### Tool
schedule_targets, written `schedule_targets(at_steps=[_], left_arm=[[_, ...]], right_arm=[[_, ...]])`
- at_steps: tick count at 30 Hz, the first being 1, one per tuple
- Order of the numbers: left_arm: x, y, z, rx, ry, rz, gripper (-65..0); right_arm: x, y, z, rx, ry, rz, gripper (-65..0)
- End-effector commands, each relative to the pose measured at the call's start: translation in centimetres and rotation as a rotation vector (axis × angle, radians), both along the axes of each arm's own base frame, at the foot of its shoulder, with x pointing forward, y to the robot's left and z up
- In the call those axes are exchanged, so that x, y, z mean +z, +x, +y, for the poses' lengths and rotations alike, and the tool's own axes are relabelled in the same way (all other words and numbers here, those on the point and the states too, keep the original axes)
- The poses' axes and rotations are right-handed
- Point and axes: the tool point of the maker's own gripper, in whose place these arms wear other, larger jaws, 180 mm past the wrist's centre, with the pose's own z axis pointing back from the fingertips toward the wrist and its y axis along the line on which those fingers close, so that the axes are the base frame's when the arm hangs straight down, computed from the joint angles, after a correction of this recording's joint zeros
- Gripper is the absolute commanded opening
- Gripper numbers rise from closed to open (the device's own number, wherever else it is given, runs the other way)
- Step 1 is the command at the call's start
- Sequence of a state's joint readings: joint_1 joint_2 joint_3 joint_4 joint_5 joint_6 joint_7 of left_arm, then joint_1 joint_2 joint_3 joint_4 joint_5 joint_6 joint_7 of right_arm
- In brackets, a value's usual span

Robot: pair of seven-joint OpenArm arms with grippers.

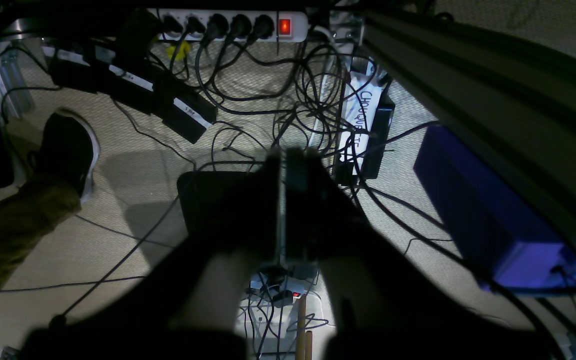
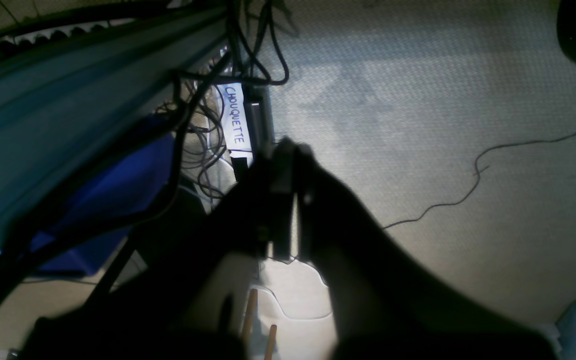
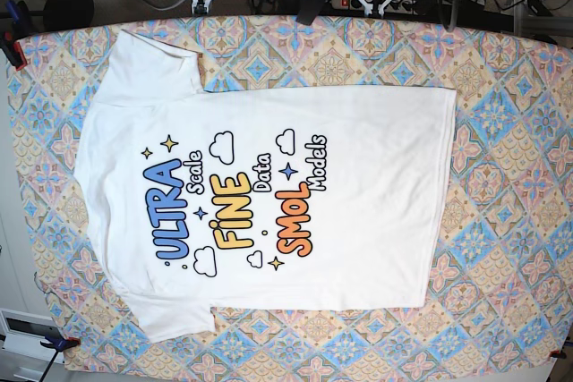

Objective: Fold the T-shirt properly

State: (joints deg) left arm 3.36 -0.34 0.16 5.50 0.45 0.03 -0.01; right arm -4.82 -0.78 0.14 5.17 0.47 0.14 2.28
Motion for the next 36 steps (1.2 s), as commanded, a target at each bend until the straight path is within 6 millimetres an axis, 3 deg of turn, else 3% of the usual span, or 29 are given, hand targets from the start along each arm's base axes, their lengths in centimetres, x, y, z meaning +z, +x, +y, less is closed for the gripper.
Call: schedule_targets(at_steps=[1,19,22,24,28,36], left_arm=[[0.0,-0.1,0.1,-0.003,0.004,-0.002,-63.8],[0.0,-0.1,0.2,-0.003,0.006,-0.002,-63.8],[0.0,-1.4,0.2,-0.006,0.006,0.017,-63.8],[0.2,-2.1,1.4,-0.008,0.023,0.011,-63.8],[0.7,-3.8,3.5,-0.017,0.056,-0.011,-63.8],[2.5,-8.5,8.9,-0.059,0.135,0.005,-63.8]], right_arm=[[0.0,-0.6,-0.1,-0.001,-0.001,0.021,-65.0],[0.0,-0.9,-0.1,-0.001,0.000,0.033,-65.0],[0.0,-1.2,-0.1,-0.001,0.000,0.037,-65.0],[0.0,-1.3,-0.4,0.001,-0.005,0.036,-65.0],[0.3,-5.0,-0.5,0.001,-0.007,0.088,-65.0],[2.2,-10.8,-5.9,0.032,-0.095,0.084,-65.0]])
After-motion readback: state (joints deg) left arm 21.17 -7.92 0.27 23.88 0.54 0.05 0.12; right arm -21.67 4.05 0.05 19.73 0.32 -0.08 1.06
